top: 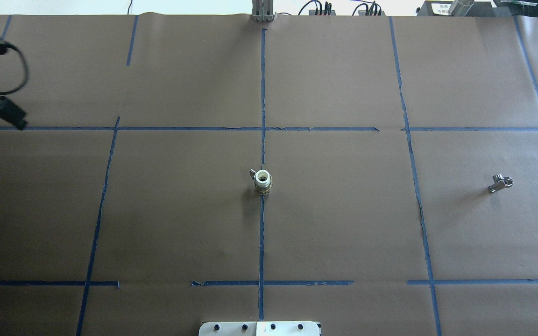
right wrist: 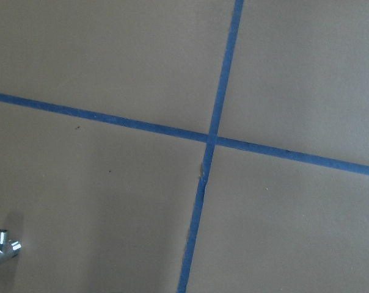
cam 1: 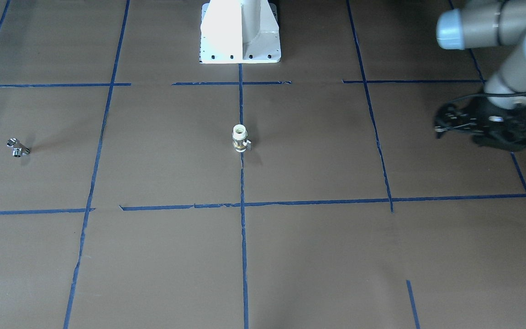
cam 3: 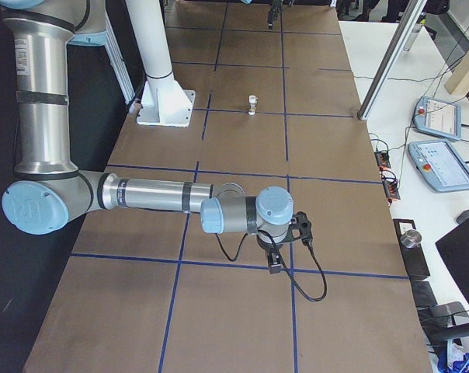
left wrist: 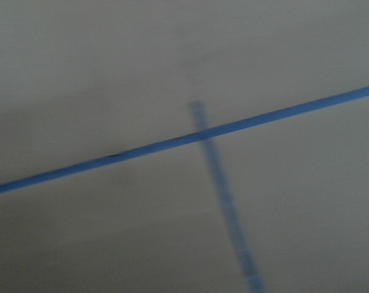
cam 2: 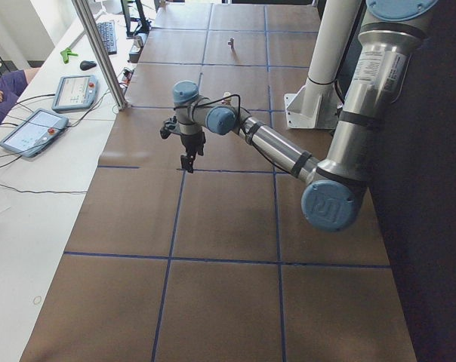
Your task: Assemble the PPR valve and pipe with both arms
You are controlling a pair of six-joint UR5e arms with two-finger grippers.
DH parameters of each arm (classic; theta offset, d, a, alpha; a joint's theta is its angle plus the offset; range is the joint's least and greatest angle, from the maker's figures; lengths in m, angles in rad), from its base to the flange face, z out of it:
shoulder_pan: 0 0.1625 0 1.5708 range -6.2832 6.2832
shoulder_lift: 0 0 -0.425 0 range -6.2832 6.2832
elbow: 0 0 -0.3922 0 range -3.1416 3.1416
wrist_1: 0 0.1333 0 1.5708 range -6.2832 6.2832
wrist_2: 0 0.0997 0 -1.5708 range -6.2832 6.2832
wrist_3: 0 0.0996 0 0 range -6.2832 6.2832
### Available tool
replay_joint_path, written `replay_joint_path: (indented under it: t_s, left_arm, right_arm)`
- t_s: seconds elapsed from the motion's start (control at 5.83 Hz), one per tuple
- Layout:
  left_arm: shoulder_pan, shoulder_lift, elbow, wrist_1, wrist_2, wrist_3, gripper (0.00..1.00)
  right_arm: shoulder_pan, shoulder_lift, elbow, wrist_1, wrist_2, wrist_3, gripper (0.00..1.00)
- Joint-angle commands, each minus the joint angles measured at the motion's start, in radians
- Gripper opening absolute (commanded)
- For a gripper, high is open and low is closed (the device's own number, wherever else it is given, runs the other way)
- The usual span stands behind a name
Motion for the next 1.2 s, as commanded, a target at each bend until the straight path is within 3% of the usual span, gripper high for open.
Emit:
replay_joint_path:
  t_s: [0.0, 0.17, 0.51, 0.86, 1.03]
  left_arm:
    - [-0.272, 0.204, 0.048, -0.002, -0.093, 0.311, 1.0]
    - [-0.325, 0.315, 0.057, -0.042, -0.11, 0.38, 1.0]
    - [-0.327, 0.325, 0.063, -0.056, -0.138, 0.374, 1.0]
    - [-0.327, 0.325, 0.063, -0.056, -0.138, 0.374, 1.0]
    - [-0.327, 0.325, 0.063, -0.056, -0.138, 0.374, 1.0]
  right_arm:
    - [-0.067, -0.001, 0.036, 0.115, -0.001, 0.2, 1.0]
    - [-0.13, -0.022, 0.072, 0.226, -0.003, 0.393, 1.0]
    - [-0.351, -0.142, 0.104, 0.552, -0.106, 0.749, 1.0]
    - [-0.525, -0.135, 0.112, 0.592, -0.238, 0.988, 1.0]
    - [-0.611, -0.131, 0.122, 0.586, -0.313, 0.993, 0.99]
